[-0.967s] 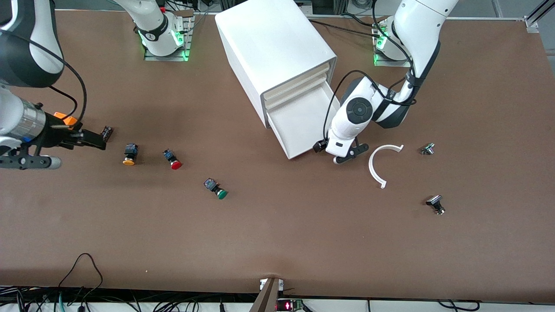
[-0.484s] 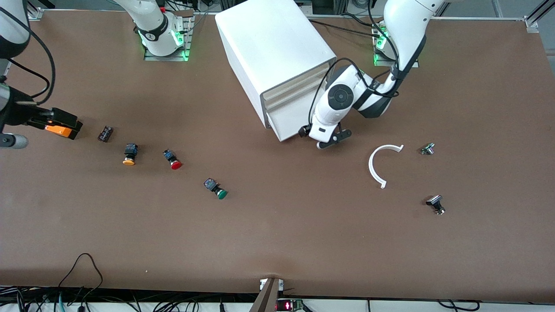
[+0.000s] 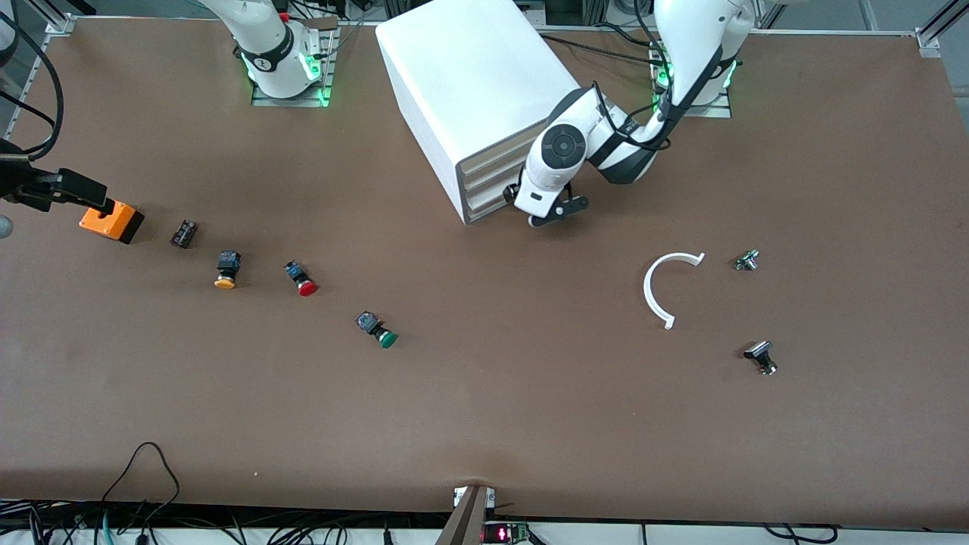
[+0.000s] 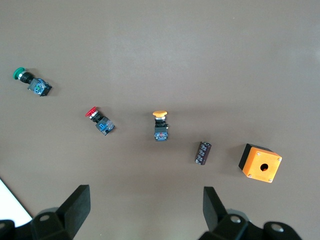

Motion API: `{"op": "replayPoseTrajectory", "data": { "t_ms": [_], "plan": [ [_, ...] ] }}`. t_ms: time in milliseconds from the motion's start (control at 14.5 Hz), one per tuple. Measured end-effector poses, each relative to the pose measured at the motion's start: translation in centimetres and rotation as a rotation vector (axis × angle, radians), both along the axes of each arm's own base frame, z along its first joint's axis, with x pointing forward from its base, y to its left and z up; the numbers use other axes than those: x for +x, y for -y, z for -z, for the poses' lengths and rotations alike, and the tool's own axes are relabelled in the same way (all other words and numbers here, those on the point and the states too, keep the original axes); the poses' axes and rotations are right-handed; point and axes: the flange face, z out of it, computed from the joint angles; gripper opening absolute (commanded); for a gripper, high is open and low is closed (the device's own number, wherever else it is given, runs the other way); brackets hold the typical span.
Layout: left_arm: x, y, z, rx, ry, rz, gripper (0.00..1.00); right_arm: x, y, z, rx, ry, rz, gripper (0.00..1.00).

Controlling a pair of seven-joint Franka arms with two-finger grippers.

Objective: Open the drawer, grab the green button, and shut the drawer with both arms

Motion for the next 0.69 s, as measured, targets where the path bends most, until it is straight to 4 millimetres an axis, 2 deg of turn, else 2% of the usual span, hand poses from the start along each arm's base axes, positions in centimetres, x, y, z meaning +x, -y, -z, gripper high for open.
{"op": "replayPoseTrajectory", "data": {
  "t_ms": [276, 414, 553, 691],
  "plan": [
    [0.9, -0.7, -0.8, 0.001, 0.011, -0.018, 0.99, -0.2, -0.5, 0.2, 0.002, -0.005, -0.008, 1.0],
    [4.3, -2.9, -3.0, -0.019, 0.061, -0.079, 0.99, -0.2, -0.6, 0.4, 0.002, -0.01, -0.01, 1.0],
    [9.3, -6.8, -6.4, -0.058, 0.138, -0.123, 0.99, -0.2, -0.5, 0.5, 0.002, -0.011, -0.003, 1.0],
    [13.1, -11.0, -9.6, -0.085, 0.202, -0.111, 0.99, -0.2, -0.4, 0.5, 0.002, -0.011, -0.002, 1.0]
  ]
}}
